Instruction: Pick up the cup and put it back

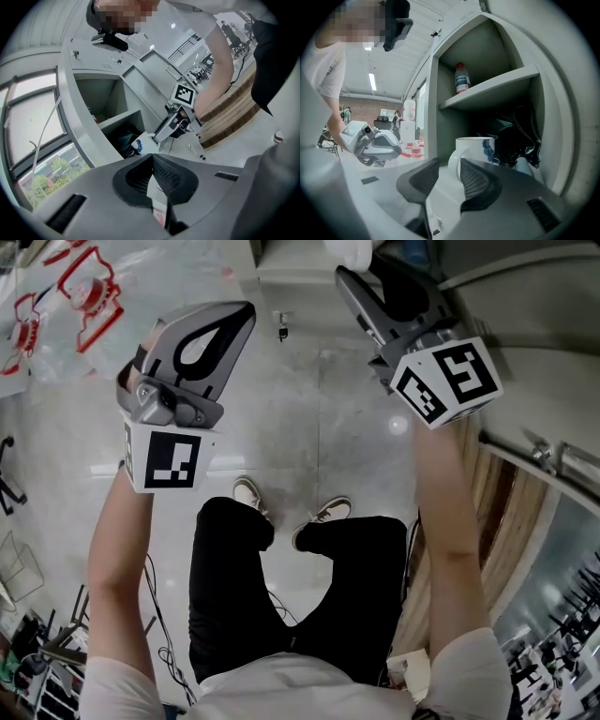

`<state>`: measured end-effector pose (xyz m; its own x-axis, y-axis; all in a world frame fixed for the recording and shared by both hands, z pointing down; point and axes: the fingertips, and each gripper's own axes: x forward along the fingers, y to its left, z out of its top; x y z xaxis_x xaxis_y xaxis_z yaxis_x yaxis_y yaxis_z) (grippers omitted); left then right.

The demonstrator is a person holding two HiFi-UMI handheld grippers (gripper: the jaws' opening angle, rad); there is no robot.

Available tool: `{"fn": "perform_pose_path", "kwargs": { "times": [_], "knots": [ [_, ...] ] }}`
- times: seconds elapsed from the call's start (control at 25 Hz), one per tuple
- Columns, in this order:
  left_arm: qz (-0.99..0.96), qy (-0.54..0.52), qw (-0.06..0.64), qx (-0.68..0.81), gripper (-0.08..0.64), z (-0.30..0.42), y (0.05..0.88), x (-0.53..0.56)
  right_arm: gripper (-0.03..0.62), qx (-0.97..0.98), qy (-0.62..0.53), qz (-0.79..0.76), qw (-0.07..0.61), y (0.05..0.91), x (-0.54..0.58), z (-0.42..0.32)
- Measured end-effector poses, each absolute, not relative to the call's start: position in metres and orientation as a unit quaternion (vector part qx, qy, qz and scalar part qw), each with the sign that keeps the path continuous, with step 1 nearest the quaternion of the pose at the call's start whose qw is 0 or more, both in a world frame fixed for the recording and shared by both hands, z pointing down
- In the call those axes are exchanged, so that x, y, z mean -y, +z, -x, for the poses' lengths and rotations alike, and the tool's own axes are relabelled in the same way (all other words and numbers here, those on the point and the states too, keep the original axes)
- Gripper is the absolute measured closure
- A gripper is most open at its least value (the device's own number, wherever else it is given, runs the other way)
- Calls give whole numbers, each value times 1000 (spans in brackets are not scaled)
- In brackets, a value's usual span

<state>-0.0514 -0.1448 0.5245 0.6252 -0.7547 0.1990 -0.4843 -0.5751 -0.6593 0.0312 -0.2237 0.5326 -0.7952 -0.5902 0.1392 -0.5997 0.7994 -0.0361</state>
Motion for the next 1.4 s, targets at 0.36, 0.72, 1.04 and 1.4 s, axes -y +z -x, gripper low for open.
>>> {"fn": "perform_pose_path", "kwargs": {
  "times": [0.36, 0.72, 1.04, 1.4],
  "knots": [
    [850, -244, 280, -374, 540, 62, 540, 146, 502, 946, 10, -320, 47, 531, 233, -25],
    [847, -252, 287, -369, 540, 72, 540, 148, 523, 958, 15, -285, 2, 531, 231, -5],
    [853, -221, 271, -387, 540, 75, 527, 150, 540, 970, 37, -239, -30, 526, 229, 1],
    [858, -207, 256, -394, 540, 69, 521, 149, 541, 974, 35, -220, -41, 514, 221, -6]
  ]
}}
